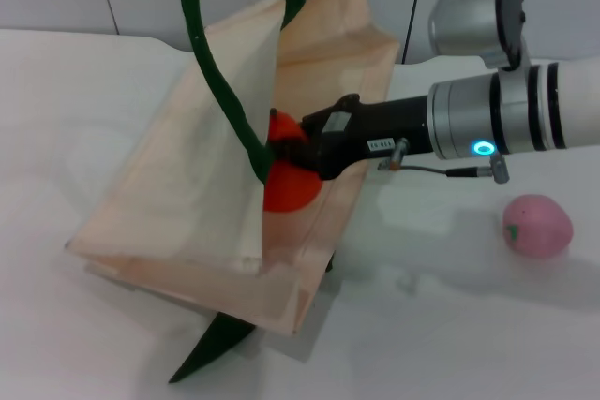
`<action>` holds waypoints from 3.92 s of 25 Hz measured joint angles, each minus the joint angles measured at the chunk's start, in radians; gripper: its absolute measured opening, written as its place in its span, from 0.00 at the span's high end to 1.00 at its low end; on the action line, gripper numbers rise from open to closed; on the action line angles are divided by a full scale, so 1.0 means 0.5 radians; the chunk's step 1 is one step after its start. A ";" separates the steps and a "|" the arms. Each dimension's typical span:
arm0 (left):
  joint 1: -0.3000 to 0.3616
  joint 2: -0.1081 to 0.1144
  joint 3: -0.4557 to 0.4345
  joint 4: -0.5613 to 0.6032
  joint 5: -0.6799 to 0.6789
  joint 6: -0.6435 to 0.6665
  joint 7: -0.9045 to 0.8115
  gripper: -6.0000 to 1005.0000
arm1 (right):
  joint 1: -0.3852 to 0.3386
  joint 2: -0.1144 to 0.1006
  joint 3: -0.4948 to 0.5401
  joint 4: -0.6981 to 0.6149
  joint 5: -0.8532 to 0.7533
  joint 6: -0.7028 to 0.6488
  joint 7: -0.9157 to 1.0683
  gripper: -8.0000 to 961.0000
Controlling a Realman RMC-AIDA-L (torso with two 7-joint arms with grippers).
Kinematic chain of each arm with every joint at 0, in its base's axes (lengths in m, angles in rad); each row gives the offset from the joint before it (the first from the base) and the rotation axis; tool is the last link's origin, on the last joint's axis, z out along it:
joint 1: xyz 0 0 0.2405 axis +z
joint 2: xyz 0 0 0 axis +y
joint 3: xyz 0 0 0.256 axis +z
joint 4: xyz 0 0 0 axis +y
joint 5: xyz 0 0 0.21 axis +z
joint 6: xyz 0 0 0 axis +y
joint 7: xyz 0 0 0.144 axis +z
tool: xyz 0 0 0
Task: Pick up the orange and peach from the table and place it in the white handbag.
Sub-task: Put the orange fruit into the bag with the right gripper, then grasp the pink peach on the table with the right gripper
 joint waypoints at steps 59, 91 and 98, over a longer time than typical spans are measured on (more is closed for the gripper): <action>0.123 -0.002 -0.009 0.054 0.007 0.051 -0.035 0.88 | 0.014 -0.257 0.579 0.184 -0.685 -0.082 0.383 0.23; 0.132 0.004 0.002 -0.080 0.083 0.053 -0.029 0.88 | -0.159 -0.023 1.446 -0.469 -2.176 0.759 0.768 0.24; 0.133 0.005 0.002 -0.091 0.083 0.051 -0.028 0.88 | -0.145 -0.019 1.449 -0.366 -2.225 0.775 0.789 0.24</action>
